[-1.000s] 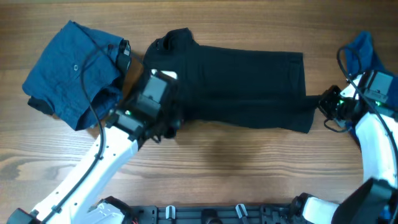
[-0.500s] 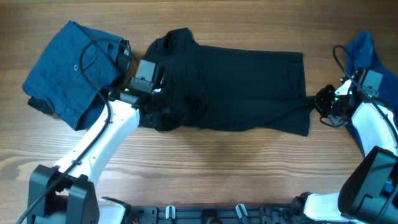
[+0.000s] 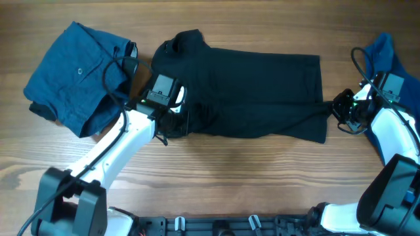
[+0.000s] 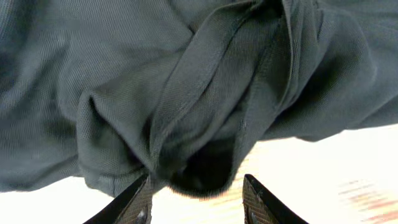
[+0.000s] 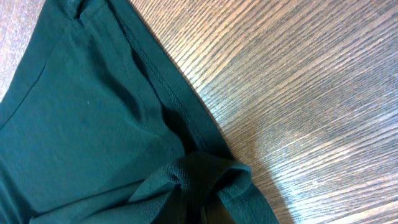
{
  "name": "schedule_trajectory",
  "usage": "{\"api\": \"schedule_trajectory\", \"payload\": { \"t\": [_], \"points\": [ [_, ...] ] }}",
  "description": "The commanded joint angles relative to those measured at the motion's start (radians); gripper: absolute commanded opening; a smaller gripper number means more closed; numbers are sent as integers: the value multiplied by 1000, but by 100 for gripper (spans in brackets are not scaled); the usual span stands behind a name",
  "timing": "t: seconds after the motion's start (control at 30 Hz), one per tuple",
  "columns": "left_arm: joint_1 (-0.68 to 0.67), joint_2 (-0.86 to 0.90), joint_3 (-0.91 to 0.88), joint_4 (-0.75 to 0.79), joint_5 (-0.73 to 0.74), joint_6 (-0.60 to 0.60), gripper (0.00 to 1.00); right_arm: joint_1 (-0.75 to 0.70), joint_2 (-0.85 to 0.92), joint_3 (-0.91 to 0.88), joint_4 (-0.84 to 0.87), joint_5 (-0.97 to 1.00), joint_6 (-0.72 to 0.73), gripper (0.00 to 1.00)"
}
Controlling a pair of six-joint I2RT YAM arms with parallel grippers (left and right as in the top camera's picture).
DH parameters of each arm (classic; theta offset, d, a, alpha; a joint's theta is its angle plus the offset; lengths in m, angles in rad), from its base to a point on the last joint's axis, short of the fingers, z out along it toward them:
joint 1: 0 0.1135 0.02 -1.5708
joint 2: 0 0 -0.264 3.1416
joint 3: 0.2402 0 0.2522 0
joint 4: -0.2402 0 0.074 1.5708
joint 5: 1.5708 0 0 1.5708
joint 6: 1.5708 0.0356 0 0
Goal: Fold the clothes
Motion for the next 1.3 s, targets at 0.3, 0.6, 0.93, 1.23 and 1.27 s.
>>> {"api": "schedule_trajectory", "payload": {
  "t": [0.3, 0.6, 0.93, 1.23, 1.27],
  "points": [
    [-3, 75, 11, -2, 9, -7, 4, -2, 10, 15, 2, 2, 10, 4],
    [3, -131, 225, -304, -244, -24, 4, -2, 10, 15, -5, 2, 10, 4],
    [160, -104, 252, -36, -251, 37, 4, -2, 10, 15, 27, 1, 11, 4],
    [187, 55, 252, 90, -239, 44, 4, 2, 10, 15, 141, -25, 13, 4],
    [187, 73, 252, 100, -232, 44, 4, 2, 10, 15, 148, -25, 13, 4]
  ]
}}
